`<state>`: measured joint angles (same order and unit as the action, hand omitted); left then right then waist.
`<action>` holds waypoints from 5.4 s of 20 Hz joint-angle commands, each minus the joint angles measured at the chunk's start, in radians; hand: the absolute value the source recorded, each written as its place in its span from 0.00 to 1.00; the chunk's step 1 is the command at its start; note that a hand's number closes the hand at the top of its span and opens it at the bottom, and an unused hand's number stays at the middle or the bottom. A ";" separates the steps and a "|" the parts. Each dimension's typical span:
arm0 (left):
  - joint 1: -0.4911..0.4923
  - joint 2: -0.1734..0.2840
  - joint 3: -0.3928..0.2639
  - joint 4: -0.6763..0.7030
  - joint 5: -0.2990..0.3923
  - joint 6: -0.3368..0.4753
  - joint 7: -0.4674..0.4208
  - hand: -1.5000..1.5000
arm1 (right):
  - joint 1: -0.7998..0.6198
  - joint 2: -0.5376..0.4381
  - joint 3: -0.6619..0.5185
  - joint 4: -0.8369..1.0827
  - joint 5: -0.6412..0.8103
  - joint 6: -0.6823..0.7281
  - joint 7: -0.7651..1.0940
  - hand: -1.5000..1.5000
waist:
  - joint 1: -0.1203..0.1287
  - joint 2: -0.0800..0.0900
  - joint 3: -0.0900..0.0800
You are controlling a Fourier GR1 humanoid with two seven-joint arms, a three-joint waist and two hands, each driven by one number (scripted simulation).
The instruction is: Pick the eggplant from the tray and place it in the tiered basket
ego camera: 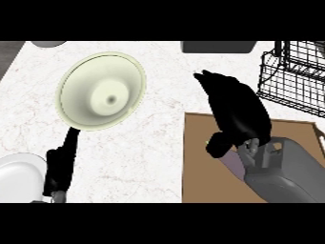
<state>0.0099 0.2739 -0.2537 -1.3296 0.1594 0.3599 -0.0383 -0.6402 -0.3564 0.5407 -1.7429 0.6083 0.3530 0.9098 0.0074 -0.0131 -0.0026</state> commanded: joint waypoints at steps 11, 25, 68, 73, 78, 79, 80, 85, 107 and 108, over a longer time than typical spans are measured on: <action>0.036 -0.027 -0.018 -0.007 -0.024 0.024 0.010 0.50 | -0.102 0.143 0.328 0.146 0.141 0.423 0.346 0.00 | -0.008 0.003 -0.001; 0.038 -0.029 0.001 -0.018 -0.012 0.001 0.022 0.50 | 0.035 0.234 0.415 0.301 0.374 0.543 0.359 0.00 | -0.025 0.006 0.000; 0.081 -0.039 0.047 -0.082 -0.061 -0.056 0.058 0.50 | 0.282 0.356 0.065 0.415 0.808 0.755 0.261 0.00 | -0.004 0.012 0.003; 0.096 -0.051 0.031 -0.141 -0.090 -0.065 0.087 0.50 | 0.277 0.355 0.058 0.468 0.785 0.710 0.276 0.00 | 0.001 0.013 0.003; 0.045 -0.086 0.083 -0.013 -0.098 -0.082 0.029 0.50 | 0.355 0.345 0.080 0.394 0.882 0.738 0.175 1.00 | -0.007 0.013 0.003; -0.001 -0.086 0.090 -0.012 -0.116 -0.068 0.075 0.50 | 0.317 0.310 0.062 0.419 0.878 0.678 0.117 1.00 | -0.007 0.013 0.003; 0.102 -0.063 0.080 -0.104 -0.101 -0.081 0.073 0.50 | 0.361 0.263 0.085 0.392 0.871 0.648 0.083 1.00 | -0.004 0.012 0.003; 0.066 -0.088 0.086 -0.037 -0.111 -0.095 0.041 0.50 | 0.269 0.215 0.174 0.479 0.870 0.638 -0.030 1.00 | -0.001 0.014 0.003; 0.183 -0.082 0.142 -0.100 -0.086 -0.050 0.023 0.50 | 0.302 -0.161 -1.080 0.101 -0.066 0.175 -0.704 1.00 | -0.128 -0.006 0.010; 0.187 -0.085 0.136 -0.100 -0.086 -0.057 0.010 0.50 | 0.299 -0.204 -1.140 0.105 -0.103 0.182 -0.741 1.00 | -0.114 -0.004 0.008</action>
<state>0.1671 0.1947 -0.1062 -1.4415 0.0706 0.3156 -0.0193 -0.3296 -0.4729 -0.3732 -1.6509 0.6726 0.5370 0.2924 -0.1258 -0.0201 0.0128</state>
